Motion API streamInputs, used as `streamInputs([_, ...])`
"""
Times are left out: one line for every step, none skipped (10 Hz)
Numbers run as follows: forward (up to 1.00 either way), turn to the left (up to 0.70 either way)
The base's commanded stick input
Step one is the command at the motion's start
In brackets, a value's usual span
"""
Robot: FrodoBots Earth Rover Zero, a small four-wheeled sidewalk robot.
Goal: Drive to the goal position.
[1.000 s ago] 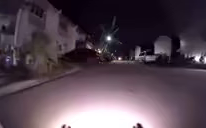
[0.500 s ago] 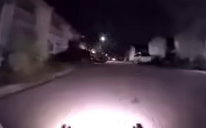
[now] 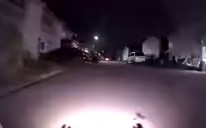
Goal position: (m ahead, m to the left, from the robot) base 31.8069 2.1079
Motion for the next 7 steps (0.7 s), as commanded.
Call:
streamInputs([0.85,0.00])
streamInputs([0.85,0.00])
streamInputs([0.85,0.00])
streamInputs([0.85,0.00])
streamInputs([0.85,0.00])
streamInputs([0.85,0.00])
streamInputs([0.85,0.00])
